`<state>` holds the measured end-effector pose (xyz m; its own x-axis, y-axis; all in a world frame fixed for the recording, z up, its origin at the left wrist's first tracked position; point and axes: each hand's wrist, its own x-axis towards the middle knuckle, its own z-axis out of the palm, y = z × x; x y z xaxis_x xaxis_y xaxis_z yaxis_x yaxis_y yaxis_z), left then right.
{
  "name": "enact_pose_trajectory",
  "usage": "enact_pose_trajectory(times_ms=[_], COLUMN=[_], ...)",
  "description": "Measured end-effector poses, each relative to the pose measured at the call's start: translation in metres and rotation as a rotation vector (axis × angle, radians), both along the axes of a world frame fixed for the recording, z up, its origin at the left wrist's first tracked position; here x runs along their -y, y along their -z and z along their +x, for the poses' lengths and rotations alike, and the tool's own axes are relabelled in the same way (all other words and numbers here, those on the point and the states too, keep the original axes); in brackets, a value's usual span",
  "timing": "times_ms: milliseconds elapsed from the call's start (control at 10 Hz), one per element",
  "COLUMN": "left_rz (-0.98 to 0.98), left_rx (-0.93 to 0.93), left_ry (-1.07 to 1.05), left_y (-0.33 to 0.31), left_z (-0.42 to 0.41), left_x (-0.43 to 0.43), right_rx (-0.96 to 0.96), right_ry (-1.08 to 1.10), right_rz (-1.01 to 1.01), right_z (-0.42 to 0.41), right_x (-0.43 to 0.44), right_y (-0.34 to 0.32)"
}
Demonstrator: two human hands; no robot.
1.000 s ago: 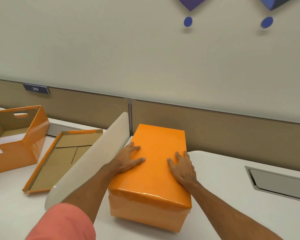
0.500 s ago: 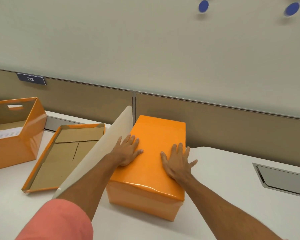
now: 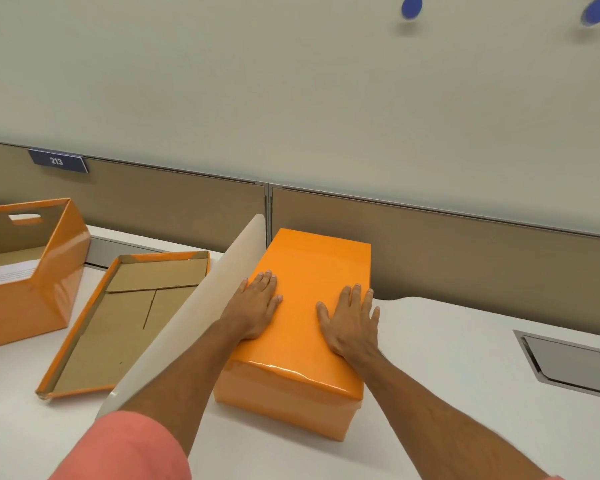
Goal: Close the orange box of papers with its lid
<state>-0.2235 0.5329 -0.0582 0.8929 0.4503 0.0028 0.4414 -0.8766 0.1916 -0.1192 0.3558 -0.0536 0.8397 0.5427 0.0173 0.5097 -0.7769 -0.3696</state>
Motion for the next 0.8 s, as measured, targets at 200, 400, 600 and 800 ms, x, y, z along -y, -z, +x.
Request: enact_pose_trajectory(times_ms=[200,400,600,800], left_rz=[-0.008,-0.009,0.192,0.115], left_rx=[0.02,0.03,-0.009,0.108], left_ry=[0.0,-0.011,-0.094,-0.048], left_y=[0.001,-0.002,-0.018,-0.034], left_z=[0.004,0.005,0.008,0.032], left_x=[-0.005,-0.004,0.017,0.075], right_rx=[0.001,0.009,-0.032,0.173], right_ry=[0.007,-0.007,-0.055,-0.061], right_rz=[-0.003,-0.002,0.07,0.093], right_z=[0.005,0.007,0.011,0.027], right_x=[-0.005,-0.005,0.01,0.052], right_y=[0.002,0.001,-0.01,-0.017])
